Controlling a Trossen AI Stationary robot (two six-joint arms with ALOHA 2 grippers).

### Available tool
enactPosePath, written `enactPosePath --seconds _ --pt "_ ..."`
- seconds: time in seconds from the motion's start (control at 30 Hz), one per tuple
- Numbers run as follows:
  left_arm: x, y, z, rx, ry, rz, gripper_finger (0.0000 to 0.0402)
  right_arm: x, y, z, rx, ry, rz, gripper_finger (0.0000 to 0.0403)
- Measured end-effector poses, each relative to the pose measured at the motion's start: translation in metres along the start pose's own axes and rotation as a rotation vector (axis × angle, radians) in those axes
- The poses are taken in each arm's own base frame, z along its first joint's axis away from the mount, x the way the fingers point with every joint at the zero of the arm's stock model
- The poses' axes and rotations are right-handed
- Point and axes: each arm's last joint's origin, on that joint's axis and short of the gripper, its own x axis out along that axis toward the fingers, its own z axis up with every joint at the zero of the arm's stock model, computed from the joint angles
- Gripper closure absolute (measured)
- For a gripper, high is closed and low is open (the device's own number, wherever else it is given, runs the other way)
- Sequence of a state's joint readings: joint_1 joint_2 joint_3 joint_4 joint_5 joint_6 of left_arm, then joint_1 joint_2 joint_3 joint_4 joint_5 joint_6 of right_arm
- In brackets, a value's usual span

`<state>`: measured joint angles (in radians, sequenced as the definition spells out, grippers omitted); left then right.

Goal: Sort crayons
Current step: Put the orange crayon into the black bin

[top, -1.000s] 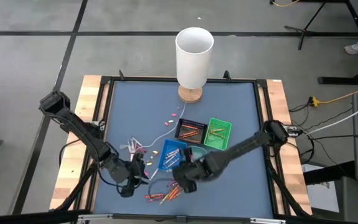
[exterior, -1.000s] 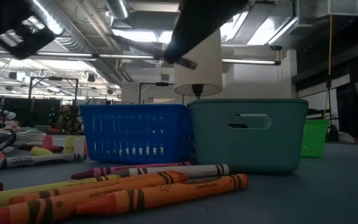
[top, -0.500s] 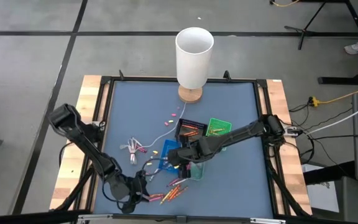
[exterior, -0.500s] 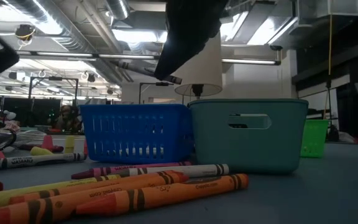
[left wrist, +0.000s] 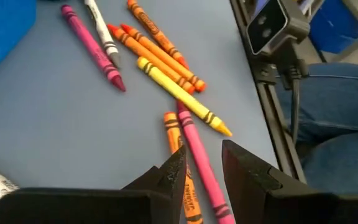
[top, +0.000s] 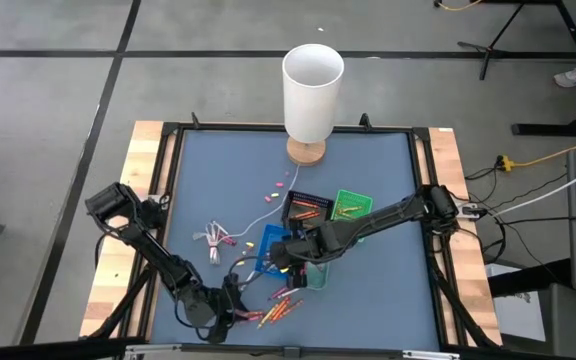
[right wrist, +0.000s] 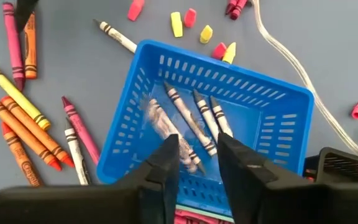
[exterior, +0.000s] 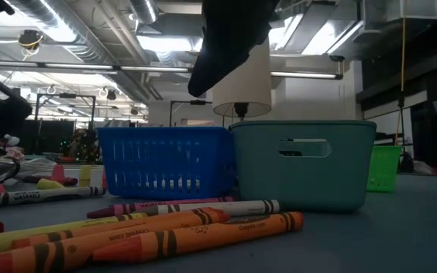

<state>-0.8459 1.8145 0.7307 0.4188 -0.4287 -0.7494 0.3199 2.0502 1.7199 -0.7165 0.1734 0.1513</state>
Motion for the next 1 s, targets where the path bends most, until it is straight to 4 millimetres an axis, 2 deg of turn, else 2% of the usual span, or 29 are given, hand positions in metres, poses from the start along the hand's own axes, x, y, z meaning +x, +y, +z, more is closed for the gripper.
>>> enactPosePath --seconds 0.17,0.53,1.0 --pt "0.0 0.001 -0.002 0.009 0.011 0.012 0.0313 0.0 0.0 0.002 0.003 -0.02 0.003 0.028" --pt "-0.005 -0.004 -0.011 0.045 0.046 0.014 0.0313 0.0 0.0 0.002 0.003 -0.018 0.003 0.0279" --pt "-0.006 0.002 -0.016 0.091 0.066 0.105 0.0313 0.0 0.0 0.002 0.003 -0.019 0.003 0.0278"
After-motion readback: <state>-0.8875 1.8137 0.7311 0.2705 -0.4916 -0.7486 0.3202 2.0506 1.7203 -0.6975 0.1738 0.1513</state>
